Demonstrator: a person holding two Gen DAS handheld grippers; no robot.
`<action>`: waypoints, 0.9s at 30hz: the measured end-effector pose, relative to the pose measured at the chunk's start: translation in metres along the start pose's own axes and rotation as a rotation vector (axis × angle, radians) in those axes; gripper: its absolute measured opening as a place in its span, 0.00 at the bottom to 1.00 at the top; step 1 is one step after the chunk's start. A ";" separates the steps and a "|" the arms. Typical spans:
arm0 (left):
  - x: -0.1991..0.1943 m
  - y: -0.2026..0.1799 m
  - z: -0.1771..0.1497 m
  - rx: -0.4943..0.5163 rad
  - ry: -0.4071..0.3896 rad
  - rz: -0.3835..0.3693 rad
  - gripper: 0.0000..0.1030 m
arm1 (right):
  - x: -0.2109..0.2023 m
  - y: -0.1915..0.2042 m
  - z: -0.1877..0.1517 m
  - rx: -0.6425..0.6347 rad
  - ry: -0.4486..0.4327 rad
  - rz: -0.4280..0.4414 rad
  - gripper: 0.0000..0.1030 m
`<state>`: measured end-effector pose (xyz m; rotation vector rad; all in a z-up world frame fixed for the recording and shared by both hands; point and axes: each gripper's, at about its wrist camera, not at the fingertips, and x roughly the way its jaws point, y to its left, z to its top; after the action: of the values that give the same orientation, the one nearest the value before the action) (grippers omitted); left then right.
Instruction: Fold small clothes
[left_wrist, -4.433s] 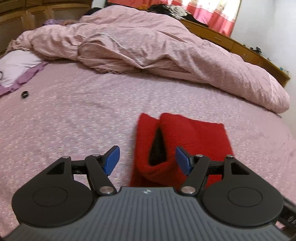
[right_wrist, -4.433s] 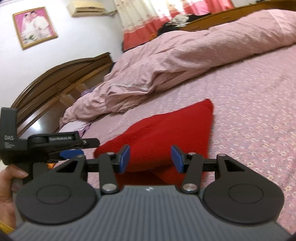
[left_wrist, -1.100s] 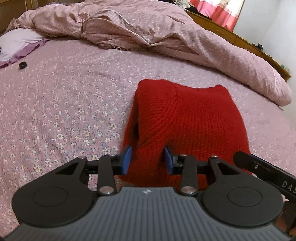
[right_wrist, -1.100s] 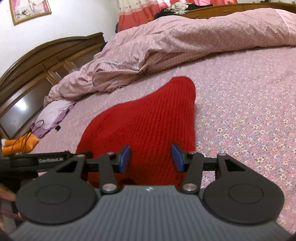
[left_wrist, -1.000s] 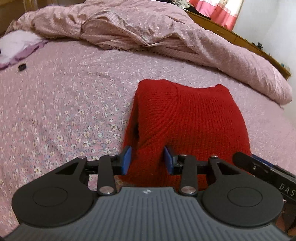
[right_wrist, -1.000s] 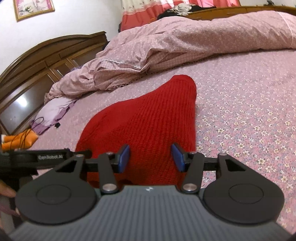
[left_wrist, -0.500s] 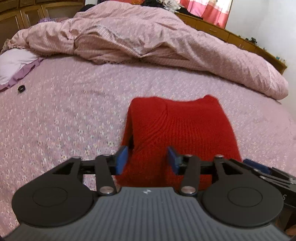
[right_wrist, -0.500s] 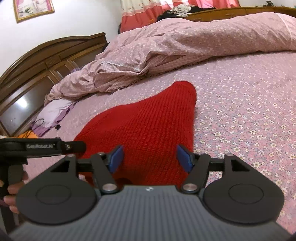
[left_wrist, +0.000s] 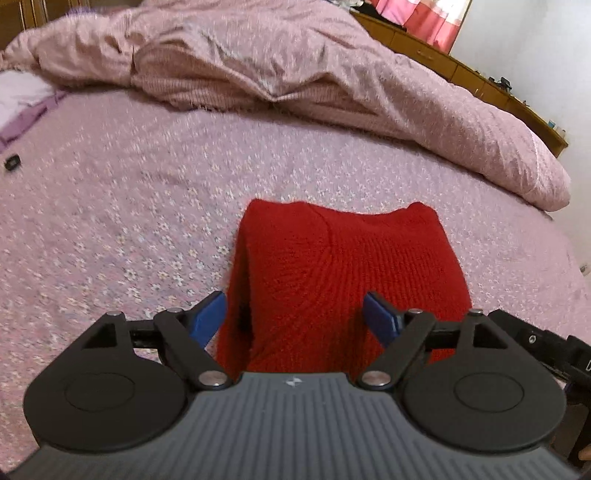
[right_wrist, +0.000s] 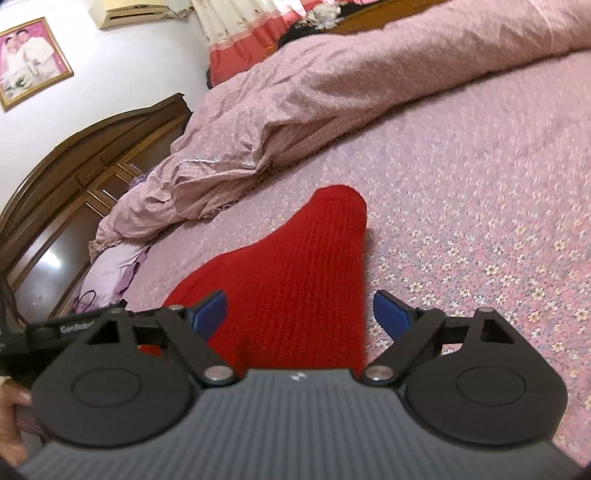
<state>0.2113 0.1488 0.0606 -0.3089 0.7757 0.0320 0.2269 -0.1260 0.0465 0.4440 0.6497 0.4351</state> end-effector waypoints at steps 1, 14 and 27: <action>0.004 0.002 -0.001 -0.007 0.007 -0.001 0.82 | 0.005 -0.003 0.001 0.011 0.017 0.011 0.86; 0.044 0.025 -0.006 -0.083 0.060 -0.078 0.93 | 0.063 -0.022 -0.015 0.095 0.204 0.097 0.96; 0.056 0.034 -0.006 -0.129 0.062 -0.133 0.95 | 0.081 -0.022 -0.010 0.113 0.246 0.140 0.97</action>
<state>0.2419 0.1750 0.0087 -0.4850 0.8146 -0.0529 0.2833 -0.0997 -0.0105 0.5499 0.8874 0.5935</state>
